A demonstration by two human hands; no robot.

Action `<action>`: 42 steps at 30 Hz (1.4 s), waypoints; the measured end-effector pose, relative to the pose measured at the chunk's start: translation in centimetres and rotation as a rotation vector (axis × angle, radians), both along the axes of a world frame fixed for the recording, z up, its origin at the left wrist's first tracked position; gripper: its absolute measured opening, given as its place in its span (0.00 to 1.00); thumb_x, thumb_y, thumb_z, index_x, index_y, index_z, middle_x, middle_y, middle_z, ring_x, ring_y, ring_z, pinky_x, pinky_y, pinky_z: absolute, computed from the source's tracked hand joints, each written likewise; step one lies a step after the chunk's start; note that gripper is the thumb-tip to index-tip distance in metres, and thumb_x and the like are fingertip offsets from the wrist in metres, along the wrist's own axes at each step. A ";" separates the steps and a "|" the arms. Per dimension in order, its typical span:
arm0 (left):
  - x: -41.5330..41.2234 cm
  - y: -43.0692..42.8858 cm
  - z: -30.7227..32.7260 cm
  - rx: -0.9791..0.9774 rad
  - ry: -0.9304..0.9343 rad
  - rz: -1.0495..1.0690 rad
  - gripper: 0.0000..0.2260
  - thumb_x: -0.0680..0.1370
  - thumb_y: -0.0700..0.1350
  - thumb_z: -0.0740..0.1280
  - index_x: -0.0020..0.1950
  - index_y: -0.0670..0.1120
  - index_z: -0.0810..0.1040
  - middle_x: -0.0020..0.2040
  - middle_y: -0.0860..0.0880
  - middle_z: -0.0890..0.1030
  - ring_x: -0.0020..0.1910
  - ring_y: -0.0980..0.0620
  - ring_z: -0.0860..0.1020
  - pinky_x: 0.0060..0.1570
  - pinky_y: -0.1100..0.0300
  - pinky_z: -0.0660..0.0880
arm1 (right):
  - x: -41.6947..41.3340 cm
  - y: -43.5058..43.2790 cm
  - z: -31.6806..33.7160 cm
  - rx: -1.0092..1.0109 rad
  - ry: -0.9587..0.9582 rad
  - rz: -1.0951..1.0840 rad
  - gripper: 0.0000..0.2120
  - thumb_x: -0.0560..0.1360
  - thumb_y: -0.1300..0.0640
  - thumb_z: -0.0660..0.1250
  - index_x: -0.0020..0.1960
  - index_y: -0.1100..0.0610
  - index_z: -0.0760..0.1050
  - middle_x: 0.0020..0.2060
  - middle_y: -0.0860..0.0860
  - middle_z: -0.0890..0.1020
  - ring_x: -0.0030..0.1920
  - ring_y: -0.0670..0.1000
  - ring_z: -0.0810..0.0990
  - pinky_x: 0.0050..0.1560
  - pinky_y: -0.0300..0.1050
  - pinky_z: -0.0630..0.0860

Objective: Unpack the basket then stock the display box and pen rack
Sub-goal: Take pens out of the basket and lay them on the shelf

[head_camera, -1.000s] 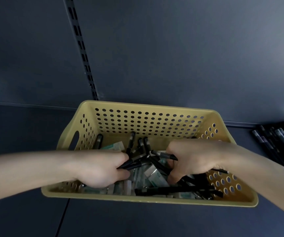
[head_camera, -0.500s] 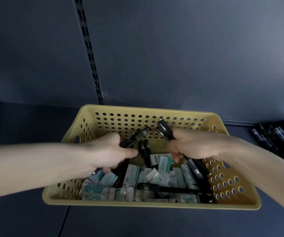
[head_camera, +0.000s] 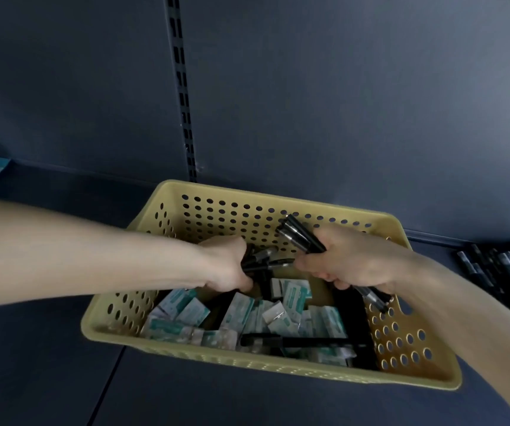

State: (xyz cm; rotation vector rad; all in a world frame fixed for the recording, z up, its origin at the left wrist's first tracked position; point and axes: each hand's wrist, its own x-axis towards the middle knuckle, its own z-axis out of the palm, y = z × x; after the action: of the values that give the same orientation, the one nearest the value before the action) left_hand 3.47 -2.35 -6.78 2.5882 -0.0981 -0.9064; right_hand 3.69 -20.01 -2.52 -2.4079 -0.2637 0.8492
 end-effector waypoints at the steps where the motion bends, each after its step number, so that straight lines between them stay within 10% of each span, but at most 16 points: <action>1: 0.0 0.0 0.1 0.020 -0.019 -0.044 0.07 0.77 0.47 0.67 0.42 0.46 0.71 0.37 0.51 0.73 0.33 0.54 0.71 0.30 0.64 0.67 | 0.0 -0.1 0.1 0.040 -0.008 -0.018 0.12 0.76 0.55 0.66 0.37 0.57 0.69 0.25 0.48 0.70 0.27 0.48 0.68 0.30 0.40 0.67; 7: -1.3 1.4 1.7 -0.038 -0.169 -0.178 0.08 0.82 0.50 0.58 0.51 0.46 0.69 0.40 0.48 0.72 0.34 0.52 0.69 0.33 0.60 0.69 | -0.3 -0.9 1.2 0.377 -0.016 -0.169 0.11 0.74 0.55 0.68 0.38 0.60 0.74 0.22 0.50 0.75 0.20 0.43 0.66 0.21 0.32 0.64; 13: -1.5 0.8 4.6 -0.549 -0.461 0.049 0.06 0.81 0.47 0.59 0.47 0.49 0.73 0.39 0.54 0.80 0.35 0.61 0.77 0.37 0.65 0.71 | -1.5 -0.9 1.6 0.699 -0.146 -0.309 0.09 0.67 0.53 0.74 0.36 0.58 0.79 0.27 0.55 0.66 0.23 0.45 0.63 0.21 0.34 0.61; 19: -0.5 -1.5 6.6 -1.137 -0.234 0.301 0.06 0.80 0.43 0.63 0.48 0.41 0.76 0.37 0.50 0.81 0.31 0.57 0.70 0.25 0.67 0.66 | -1.8 -0.7 2.0 0.765 -0.056 -0.198 0.05 0.61 0.52 0.75 0.34 0.50 0.81 0.24 0.44 0.69 0.24 0.44 0.60 0.21 0.34 0.58; 24: -0.4 -2.1 6.3 -1.271 -0.147 0.517 0.06 0.79 0.43 0.65 0.47 0.40 0.77 0.38 0.47 0.76 0.33 0.55 0.71 0.29 0.64 0.69 | -1.7 -0.8 1.8 0.811 -0.015 -0.234 0.04 0.66 0.50 0.71 0.34 0.49 0.82 0.25 0.44 0.74 0.26 0.42 0.66 0.21 0.33 0.60; 29: -0.6 -1.9 6.2 -1.354 0.006 0.629 0.13 0.79 0.45 0.65 0.57 0.37 0.78 0.50 0.41 0.83 0.50 0.44 0.82 0.56 0.47 0.77 | -1.4 -0.7 1.4 0.876 -0.004 -0.273 0.11 0.69 0.48 0.67 0.46 0.54 0.78 0.37 0.47 0.83 0.37 0.47 0.82 0.32 0.35 0.75; 35: -1.2 -2.1 6.7 -1.309 0.035 0.506 0.19 0.78 0.52 0.64 0.58 0.38 0.79 0.41 0.46 0.83 0.33 0.50 0.77 0.31 0.59 0.73 | -1.7 0.1 1.7 0.927 0.072 -0.215 0.13 0.72 0.50 0.64 0.48 0.60 0.77 0.36 0.54 0.83 0.37 0.49 0.82 0.34 0.38 0.78; 42: -1.3 -1.4 6.6 -1.280 0.073 0.417 0.15 0.77 0.54 0.63 0.55 0.45 0.78 0.46 0.49 0.85 0.46 0.51 0.83 0.50 0.56 0.73 | -2.0 0.0 2.1 0.936 0.132 -0.203 0.12 0.75 0.50 0.62 0.43 0.59 0.74 0.32 0.51 0.77 0.31 0.46 0.76 0.28 0.37 0.72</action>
State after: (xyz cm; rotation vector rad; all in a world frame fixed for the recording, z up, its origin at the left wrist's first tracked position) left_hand 2.16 -3.77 -0.17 1.3061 -0.0740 -0.4897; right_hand 1.73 -19.99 -0.38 -1.4704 -0.2773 0.5940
